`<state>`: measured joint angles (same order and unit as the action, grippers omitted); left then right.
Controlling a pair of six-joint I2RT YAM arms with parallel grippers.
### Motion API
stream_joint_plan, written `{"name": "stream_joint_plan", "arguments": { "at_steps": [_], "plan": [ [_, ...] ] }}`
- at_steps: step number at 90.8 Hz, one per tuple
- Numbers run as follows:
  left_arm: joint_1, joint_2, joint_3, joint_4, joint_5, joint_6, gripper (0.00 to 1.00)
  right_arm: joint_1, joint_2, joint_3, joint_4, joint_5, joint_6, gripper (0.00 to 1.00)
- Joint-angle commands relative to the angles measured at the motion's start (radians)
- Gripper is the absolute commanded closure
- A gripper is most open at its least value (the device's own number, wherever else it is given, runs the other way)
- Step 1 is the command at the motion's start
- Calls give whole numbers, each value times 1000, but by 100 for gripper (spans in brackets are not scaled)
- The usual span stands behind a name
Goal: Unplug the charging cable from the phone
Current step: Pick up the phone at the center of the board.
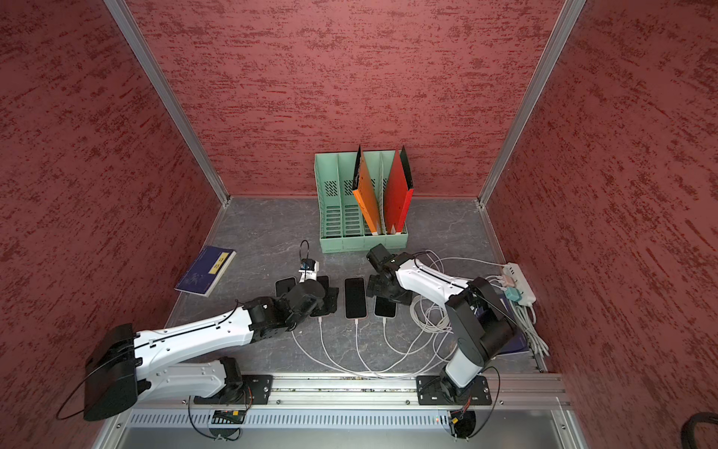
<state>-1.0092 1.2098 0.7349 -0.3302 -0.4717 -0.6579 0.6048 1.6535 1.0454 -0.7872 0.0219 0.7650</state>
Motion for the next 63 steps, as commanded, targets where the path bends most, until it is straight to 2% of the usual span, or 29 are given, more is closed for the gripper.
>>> {"name": "stream_joint_plan", "arguments": {
  "at_steps": [1, 63],
  "plan": [
    [1, 9, 30, 38, 8, 2, 0, -4, 15, -6, 31, -30, -29, 1],
    [-18, 54, 13, 79, 34, -15, 0, -2, 62, -39, 49, -33, -23, 2]
  ]
}}
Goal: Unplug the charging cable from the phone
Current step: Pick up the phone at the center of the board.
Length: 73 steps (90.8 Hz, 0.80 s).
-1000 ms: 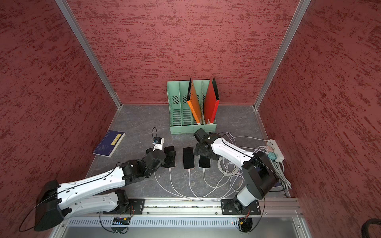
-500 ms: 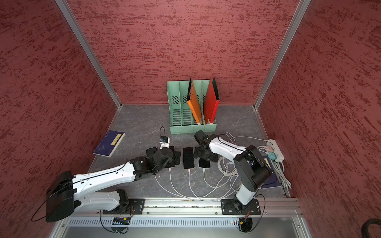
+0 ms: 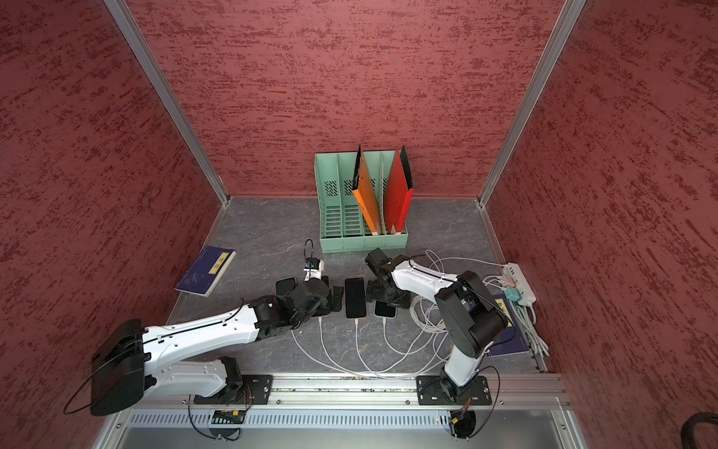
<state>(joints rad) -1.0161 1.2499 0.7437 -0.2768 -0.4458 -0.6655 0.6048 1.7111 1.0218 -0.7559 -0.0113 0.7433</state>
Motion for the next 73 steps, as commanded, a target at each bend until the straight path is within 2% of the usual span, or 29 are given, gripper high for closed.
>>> {"name": "stream_joint_plan", "arguments": {
  "at_steps": [1, 37, 63, 73],
  "plan": [
    [-10, 15, 4, 27, 8, -8, 0, -2, 6, -16, 19, 0, -1, 2],
    [-31, 30, -25, 75, 31, -14, 0, -2, 16, -53, 45, -2, 13, 6],
    [-37, 47, -54, 130, 45, -33, 0, -3, 22, -58, 59, -2, 13, 16],
    [-37, 49, -80, 192, 67, -42, 0, -2, 22, -57, 64, 1, 10, 26]
  ]
}}
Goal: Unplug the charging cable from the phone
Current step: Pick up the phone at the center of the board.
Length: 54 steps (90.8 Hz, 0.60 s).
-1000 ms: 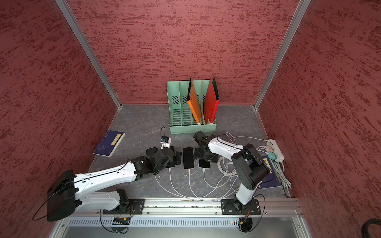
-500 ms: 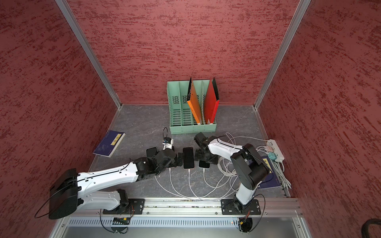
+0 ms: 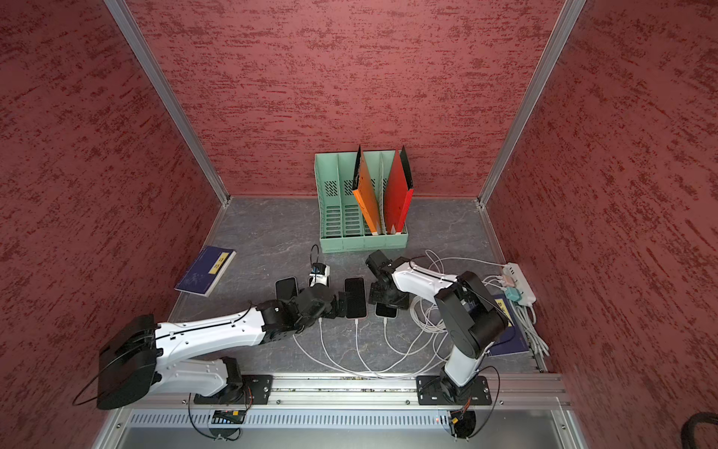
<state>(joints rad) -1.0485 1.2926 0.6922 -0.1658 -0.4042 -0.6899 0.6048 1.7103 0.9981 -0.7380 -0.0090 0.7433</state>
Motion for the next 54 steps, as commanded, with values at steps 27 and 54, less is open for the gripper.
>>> {"name": "stream_joint_plan", "arguments": {
  "at_steps": [27, 54],
  "plan": [
    [-11, 16, -96, 351, 72, -7, 0, -3, -24, -64, 106, -8, 5, 70],
    [-34, 89, -145, 580, 116, -14, 0, -2, -191, -92, 128, 33, -5, 89]
  ]
}}
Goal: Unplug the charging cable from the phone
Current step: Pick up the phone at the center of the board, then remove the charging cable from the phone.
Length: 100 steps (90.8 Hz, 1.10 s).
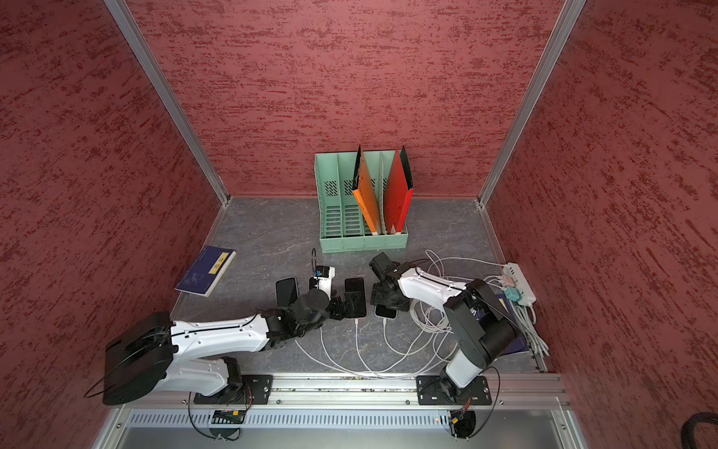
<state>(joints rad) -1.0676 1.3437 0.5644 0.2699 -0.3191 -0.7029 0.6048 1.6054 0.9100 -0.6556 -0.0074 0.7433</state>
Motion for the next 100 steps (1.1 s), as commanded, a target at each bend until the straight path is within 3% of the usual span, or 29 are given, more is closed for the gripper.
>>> {"name": "stream_joint_plan", "arguments": {
  "at_steps": [1, 25, 55, 79, 100],
  "plan": [
    [-15, 46, -17, 151, 34, 1, 0, -2, -92, -5, 46, 33, -4, 90],
    [-36, 173, -22, 341, 109, -6, 12, -3, -212, -33, 57, 34, 8, 97],
    [-100, 279, -25, 462, 177, -21, 45, -2, -313, -62, 67, 47, 34, 98],
    [-122, 310, -22, 481, 192, -27, 40, -2, -355, -59, 85, 42, 52, 98],
    [-126, 352, 21, 453, 229, -29, 43, -2, -400, -75, 98, 41, 62, 97]
  ]
}}
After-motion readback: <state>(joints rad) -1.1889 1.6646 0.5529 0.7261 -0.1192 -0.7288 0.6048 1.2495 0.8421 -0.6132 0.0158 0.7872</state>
